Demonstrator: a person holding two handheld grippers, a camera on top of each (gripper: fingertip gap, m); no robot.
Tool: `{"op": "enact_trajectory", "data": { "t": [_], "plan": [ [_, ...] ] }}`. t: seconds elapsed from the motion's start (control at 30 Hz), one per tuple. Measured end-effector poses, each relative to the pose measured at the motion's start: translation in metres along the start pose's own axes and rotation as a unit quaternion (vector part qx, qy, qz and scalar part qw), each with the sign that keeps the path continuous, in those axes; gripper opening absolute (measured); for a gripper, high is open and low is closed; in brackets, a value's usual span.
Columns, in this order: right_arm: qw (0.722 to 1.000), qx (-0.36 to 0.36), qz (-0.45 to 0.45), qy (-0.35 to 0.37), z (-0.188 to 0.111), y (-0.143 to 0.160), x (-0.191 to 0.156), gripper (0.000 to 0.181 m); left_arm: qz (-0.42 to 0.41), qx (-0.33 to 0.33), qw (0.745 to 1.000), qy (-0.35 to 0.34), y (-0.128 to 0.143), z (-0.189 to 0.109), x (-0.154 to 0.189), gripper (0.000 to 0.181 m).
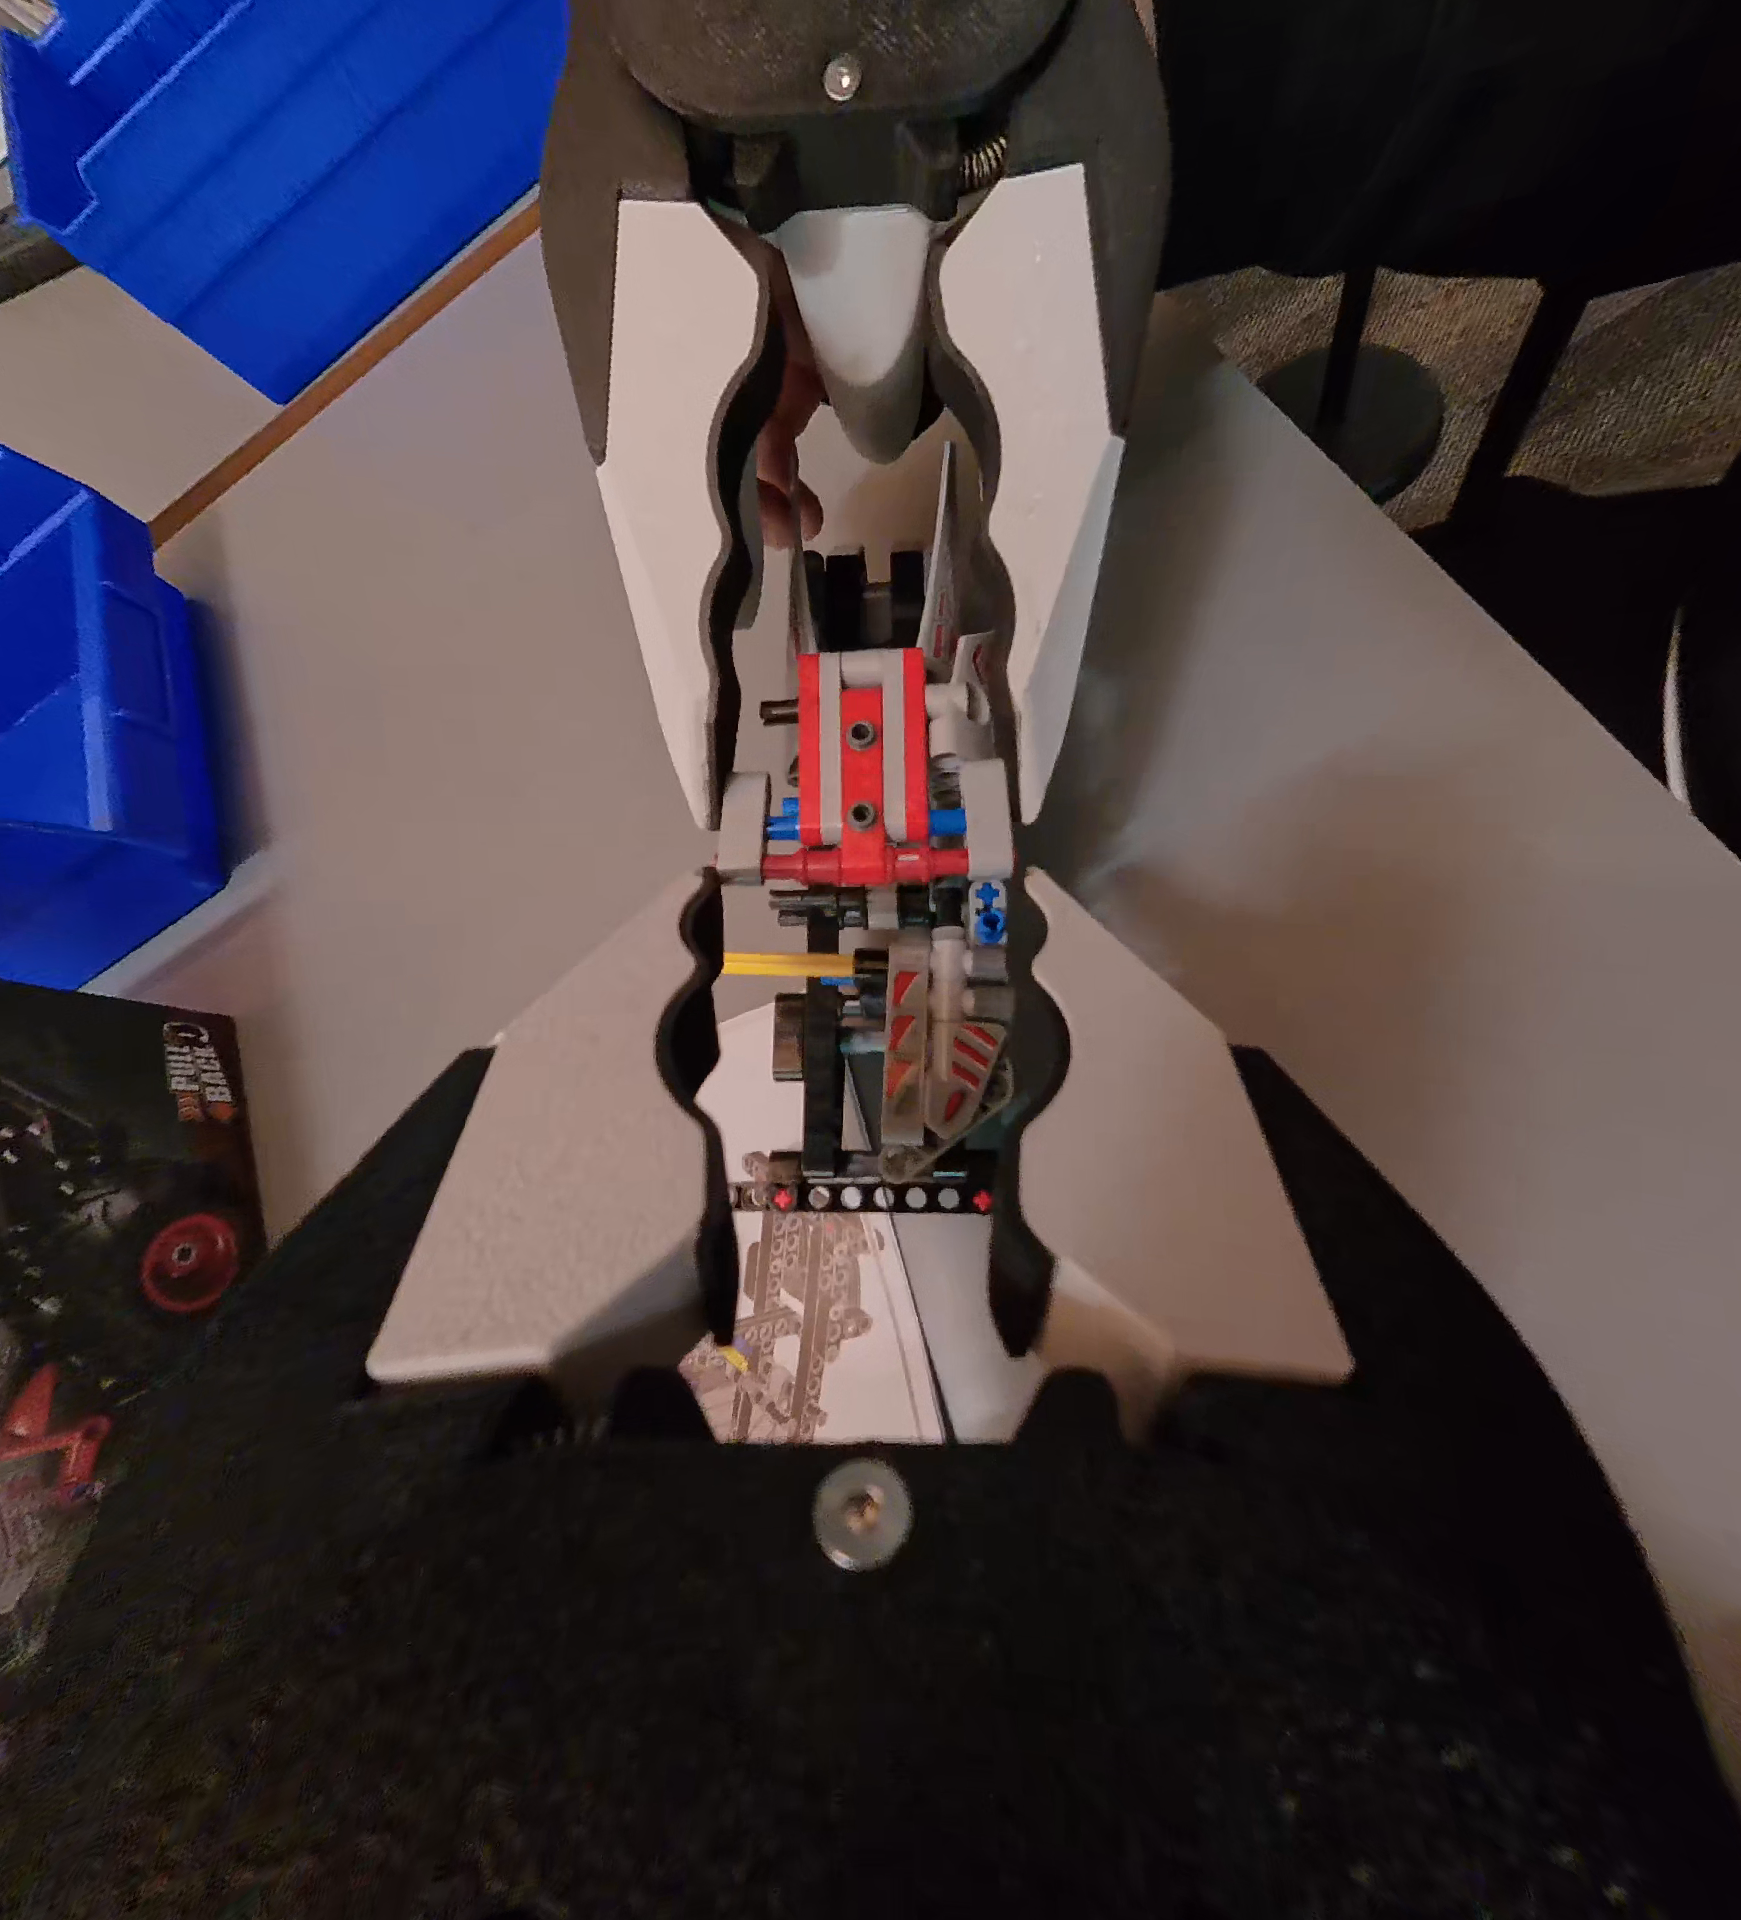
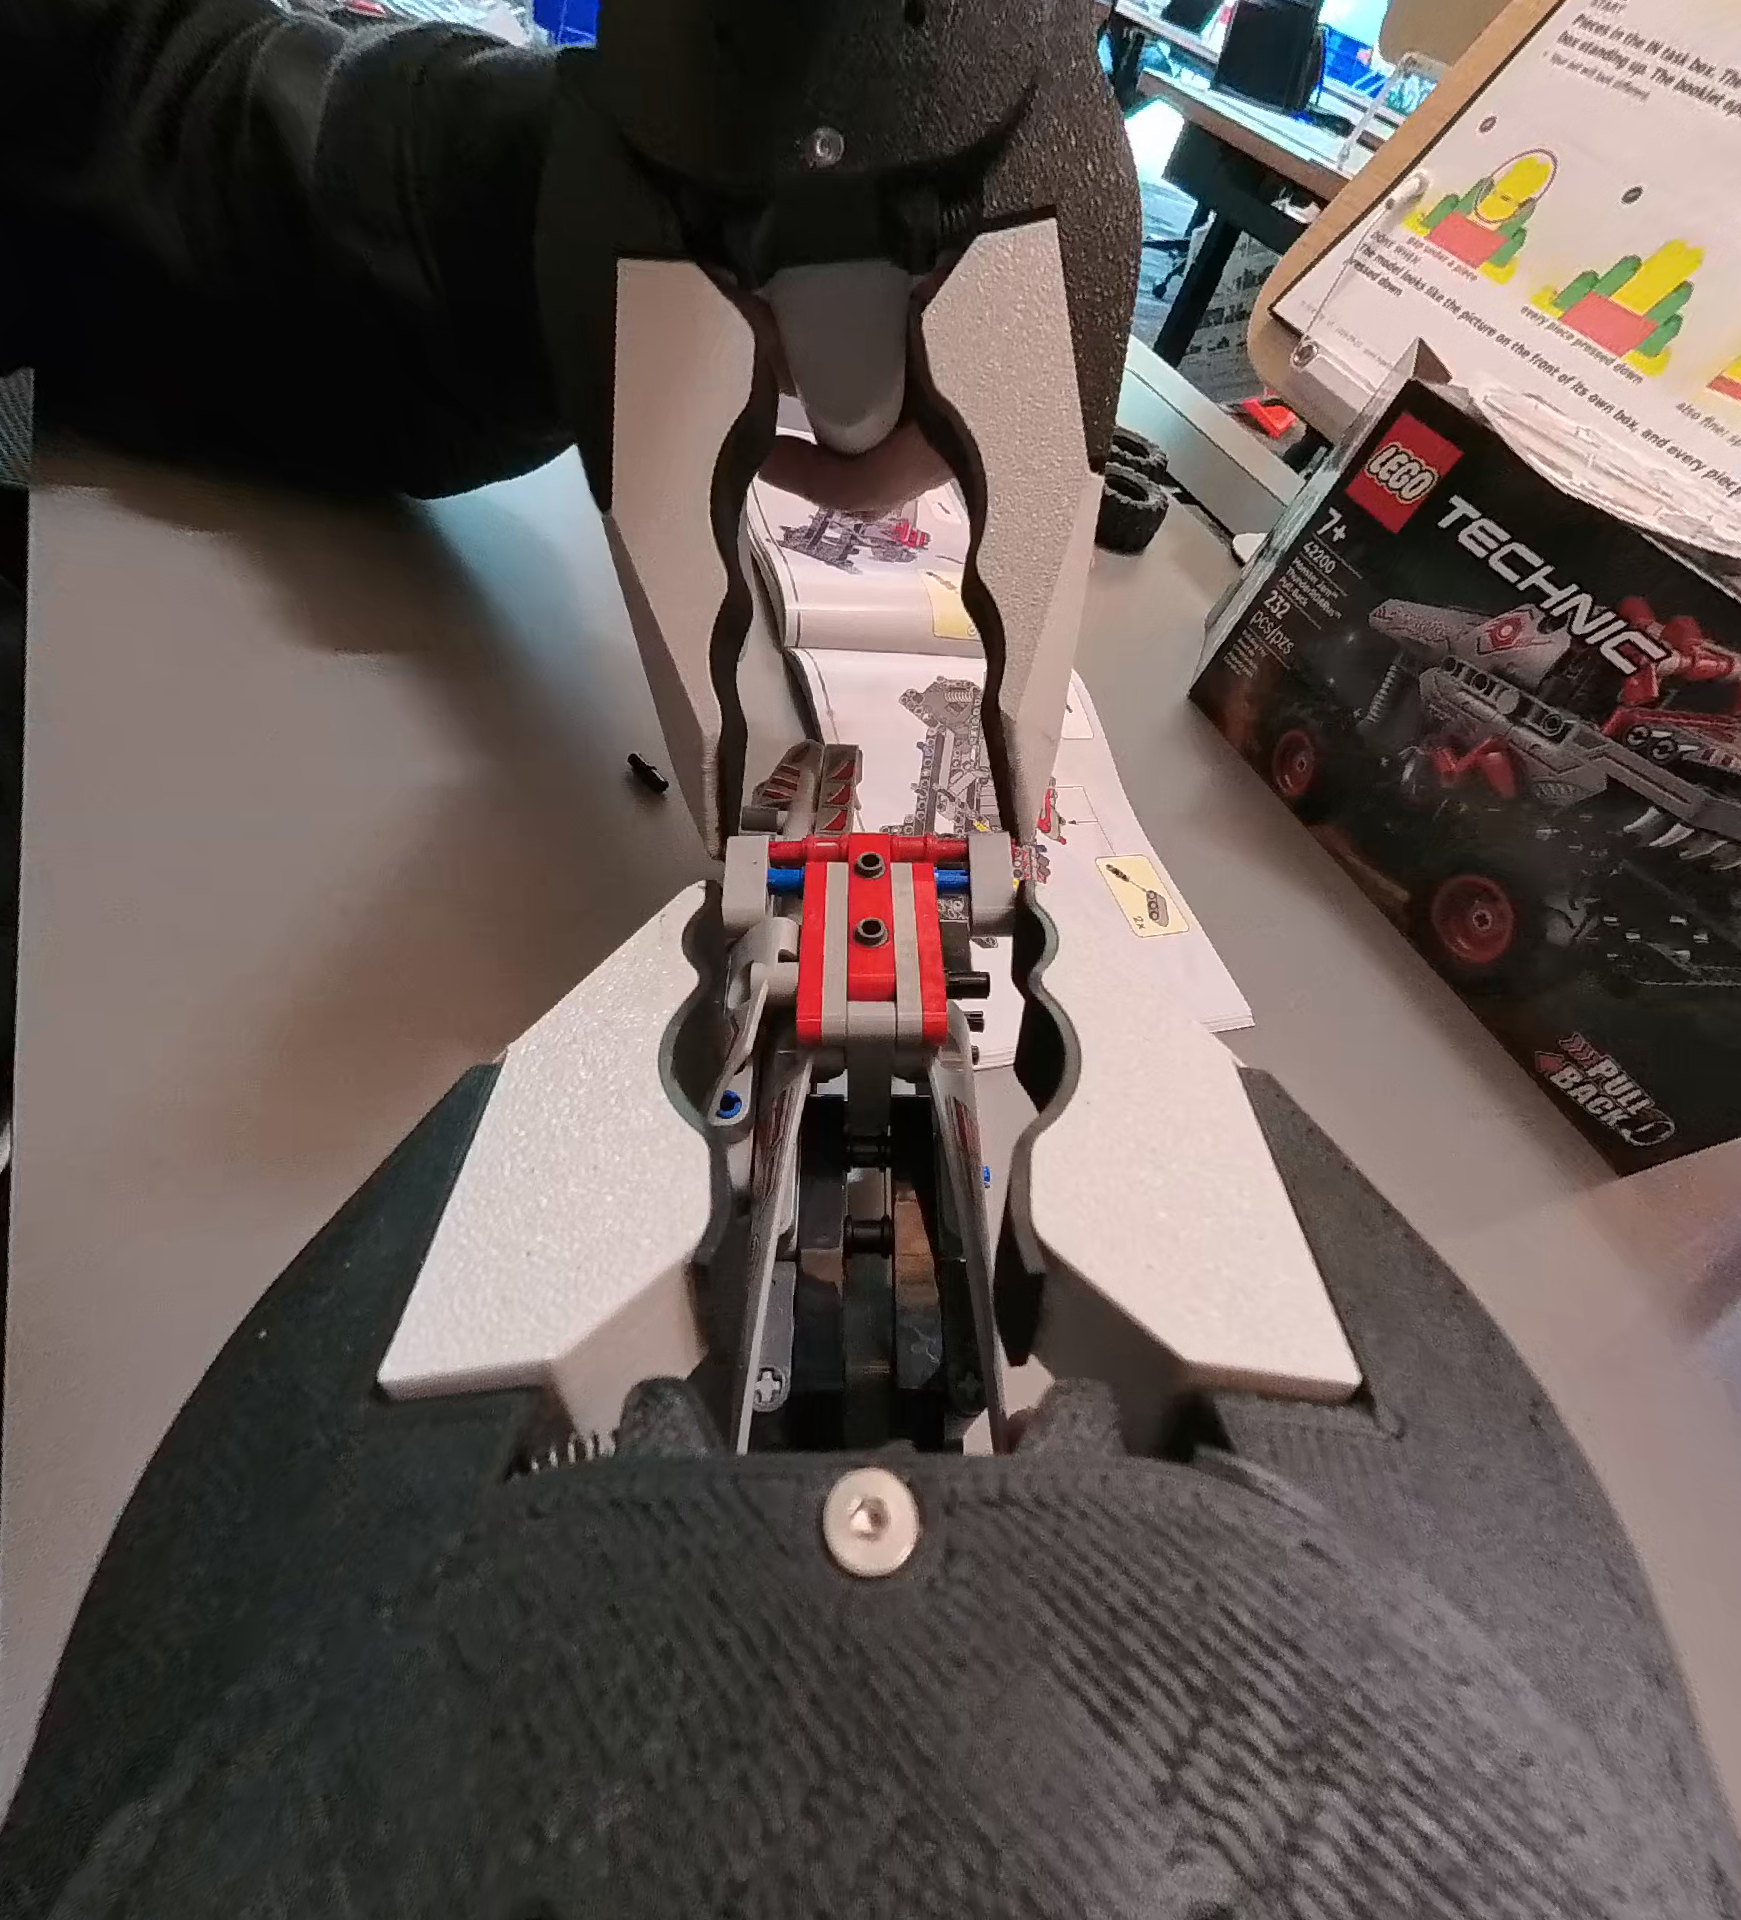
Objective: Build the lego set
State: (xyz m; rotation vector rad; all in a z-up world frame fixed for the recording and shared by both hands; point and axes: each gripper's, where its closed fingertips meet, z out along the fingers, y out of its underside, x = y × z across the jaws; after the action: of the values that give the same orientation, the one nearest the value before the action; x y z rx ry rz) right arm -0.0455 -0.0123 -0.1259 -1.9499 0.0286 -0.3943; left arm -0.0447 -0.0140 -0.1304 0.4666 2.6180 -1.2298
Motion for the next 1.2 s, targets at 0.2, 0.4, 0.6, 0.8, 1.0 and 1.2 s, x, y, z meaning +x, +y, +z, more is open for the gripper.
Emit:
{"op": "enact_trajectory", "data": {
  "t": [0.2,0.4,0.6,0.8,1.0,1.2],
  "plan": [
    [1.000,0.001,-0.001,0.000,0.0001,0.0001,0.0003,0.054,-0.003,0.008,1.000,0.003,-0.0001,0.0000,-0.0002,0.052],
    [1.000,-0.001,0.002,0.003,0.0002,0.0005,0.0012,0.054,0.015,-0.003,1.000,-0.010,0.0004,0.0013,-0.0016,0.051],
    [1.000,-0.001,0.008,0.005,-0.0004,0.0015,0.0024,0.054,0.024,-0.002,1.000,-0.015,-0.0001,0.0021,-0.0023,0.051],
    [1.000,-0.002,0.001,0.005,0.0007,0.0001,0.0017,0.054,0.022,0.002,1.000,-0.007,0.0010,-0.0003,-0.0019,0.052],
    [0.999,-0.006,-0.029,0.024,0.0028,-0.0013,0.0029,0.054,0.015,0.005,1.000,-0.003,0.0015,-0.0023,-0.0020,0.051],
    [0.996,-0.038,-0.069,0.039,0.0048,0.0023,0.0028,0.055,-0.005,0.018,1.000,0.012,0.0004,-0.0034,-0.0002,0.051]
  ]
}}
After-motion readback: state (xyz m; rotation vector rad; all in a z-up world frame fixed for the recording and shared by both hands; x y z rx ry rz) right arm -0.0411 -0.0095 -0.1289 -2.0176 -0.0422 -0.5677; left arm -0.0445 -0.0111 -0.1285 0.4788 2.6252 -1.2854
